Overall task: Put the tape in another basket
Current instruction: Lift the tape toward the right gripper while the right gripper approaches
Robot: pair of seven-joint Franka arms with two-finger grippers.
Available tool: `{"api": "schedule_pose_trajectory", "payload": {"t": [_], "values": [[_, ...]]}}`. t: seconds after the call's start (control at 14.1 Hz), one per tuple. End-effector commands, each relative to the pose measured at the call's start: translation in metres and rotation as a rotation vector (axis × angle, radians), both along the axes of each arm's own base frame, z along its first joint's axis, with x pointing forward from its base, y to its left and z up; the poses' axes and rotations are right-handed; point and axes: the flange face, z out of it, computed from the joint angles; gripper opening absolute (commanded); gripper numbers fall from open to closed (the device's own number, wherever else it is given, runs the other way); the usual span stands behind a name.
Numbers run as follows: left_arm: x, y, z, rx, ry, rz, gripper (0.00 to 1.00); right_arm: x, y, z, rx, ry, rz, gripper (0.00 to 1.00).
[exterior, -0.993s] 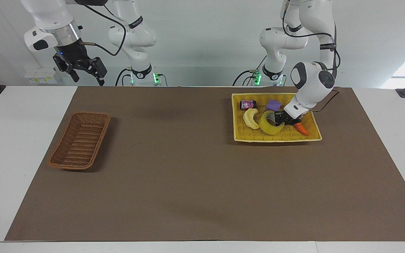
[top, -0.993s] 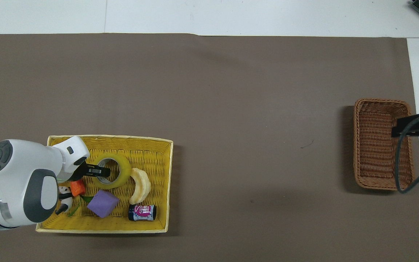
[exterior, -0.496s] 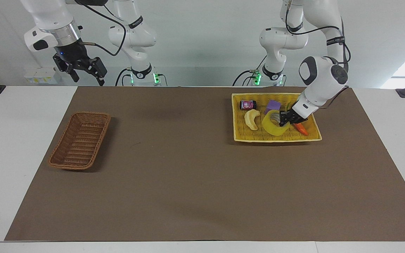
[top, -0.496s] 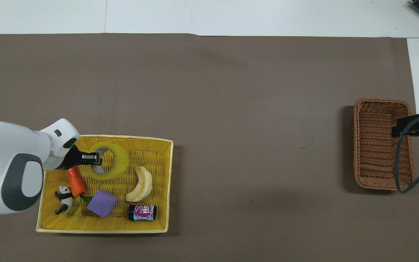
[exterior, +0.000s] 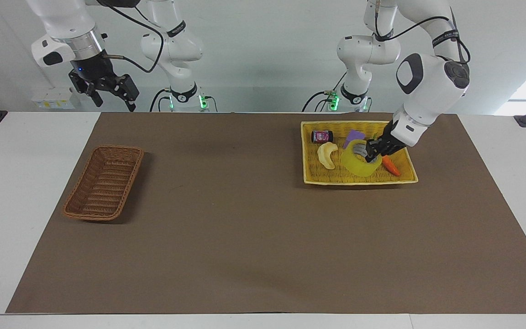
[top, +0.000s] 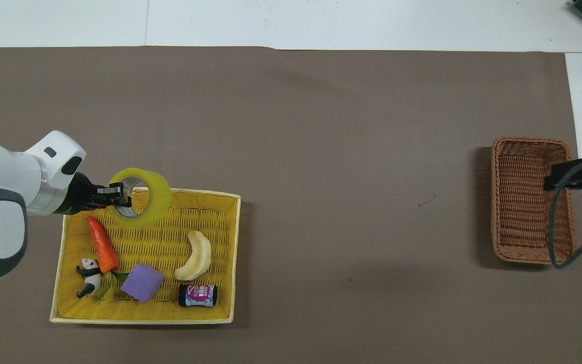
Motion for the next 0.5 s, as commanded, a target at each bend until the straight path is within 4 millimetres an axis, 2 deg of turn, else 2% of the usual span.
{"api": "schedule_pose_trajectory", "payload": {"t": [0.0,0.07,0.35,0.43], "values": [[0.001,-0.045,0.007,-0.089,0.036,0.025,0.0,-0.002,-0.001,0.0,0.018,-0.011,0.018,1.0],[-0.002,-0.055,0.009,-0.142,0.047,0.027,0.0,-0.002,-0.001,0.0,0.018,-0.011,0.018,1.0],[-0.02,-0.117,0.019,-0.305,0.08,0.007,0.0,-0.002,-0.001,0.0,0.018,-0.011,0.018,1.0],[-0.025,-0.134,0.023,-0.355,0.081,0.011,0.0,-0.007,0.002,0.002,0.019,0.006,0.026,1.0]]}}
